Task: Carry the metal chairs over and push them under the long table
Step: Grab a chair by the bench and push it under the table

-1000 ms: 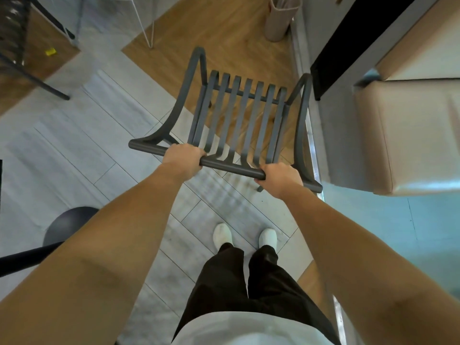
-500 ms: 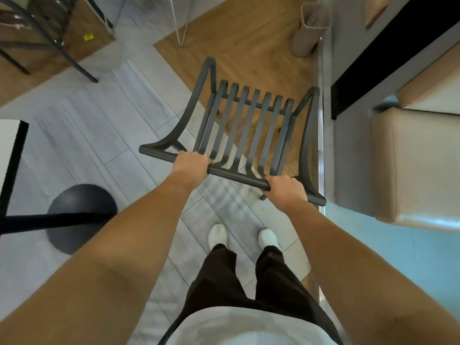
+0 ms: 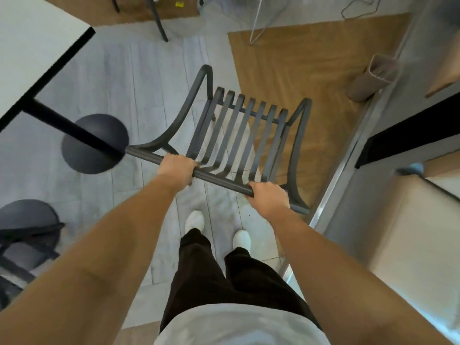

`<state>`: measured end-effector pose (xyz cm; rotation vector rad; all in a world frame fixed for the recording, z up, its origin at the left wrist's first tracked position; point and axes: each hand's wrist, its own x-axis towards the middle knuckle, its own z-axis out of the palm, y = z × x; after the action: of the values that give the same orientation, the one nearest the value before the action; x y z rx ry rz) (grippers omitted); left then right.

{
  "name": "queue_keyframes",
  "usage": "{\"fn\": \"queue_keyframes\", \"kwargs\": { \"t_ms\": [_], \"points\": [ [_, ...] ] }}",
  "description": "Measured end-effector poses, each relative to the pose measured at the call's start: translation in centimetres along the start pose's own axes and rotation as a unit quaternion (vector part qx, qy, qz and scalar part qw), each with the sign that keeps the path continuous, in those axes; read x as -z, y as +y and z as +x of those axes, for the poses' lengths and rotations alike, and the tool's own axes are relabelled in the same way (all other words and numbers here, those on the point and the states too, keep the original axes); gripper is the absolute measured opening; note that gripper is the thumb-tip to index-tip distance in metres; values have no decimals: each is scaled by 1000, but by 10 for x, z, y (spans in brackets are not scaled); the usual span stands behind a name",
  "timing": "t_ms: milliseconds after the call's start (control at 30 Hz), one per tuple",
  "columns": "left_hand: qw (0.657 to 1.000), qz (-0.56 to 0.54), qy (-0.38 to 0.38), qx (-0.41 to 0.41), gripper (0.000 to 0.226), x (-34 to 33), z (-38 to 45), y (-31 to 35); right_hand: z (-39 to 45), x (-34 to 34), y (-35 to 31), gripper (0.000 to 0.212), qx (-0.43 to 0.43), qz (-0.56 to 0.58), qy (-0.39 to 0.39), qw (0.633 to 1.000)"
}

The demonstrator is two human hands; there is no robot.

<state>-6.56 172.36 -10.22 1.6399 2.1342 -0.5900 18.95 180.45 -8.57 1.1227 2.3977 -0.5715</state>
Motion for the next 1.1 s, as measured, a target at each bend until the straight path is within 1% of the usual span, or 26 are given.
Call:
{"fn": "queue_keyframes", "kwargs": {
  "t_ms": [133, 267, 367, 467, 567, 800, 1000, 1100],
  "points": [
    [997, -46, 15, 64, 22, -31, -52, 16, -15, -6, 4, 21, 48, -33, -17, 998],
    [989, -83, 1, 123, 24, -52, -95, 37, -23, -12, 4, 12, 95, -64, -31, 993],
    [982, -99, 7, 163, 27, -61, -121, 50, -25, -13, 0, 14, 129, -98, -37, 986],
    [975, -111, -4, 193, 26, -73, -144, 55, -26, -16, -9, 16, 160, -115, -59, 979],
    [964, -139, -7, 225, 26, -86, -165, 60, -28, -18, -19, 16, 182, -158, -69, 968],
    [946, -176, -24, 271, 28, -111, -198, 103, -31, -21, -18, 17, 217, -241, -108, 940],
    [926, -205, -19, 317, 32, -130, -227, 116, -33, -25, -36, 17, 275, -262, -122, 917],
    [908, -231, -22, 349, 33, -134, -236, 117, -29, -25, -50, 15, 307, -268, -129, 904]
  ]
}}
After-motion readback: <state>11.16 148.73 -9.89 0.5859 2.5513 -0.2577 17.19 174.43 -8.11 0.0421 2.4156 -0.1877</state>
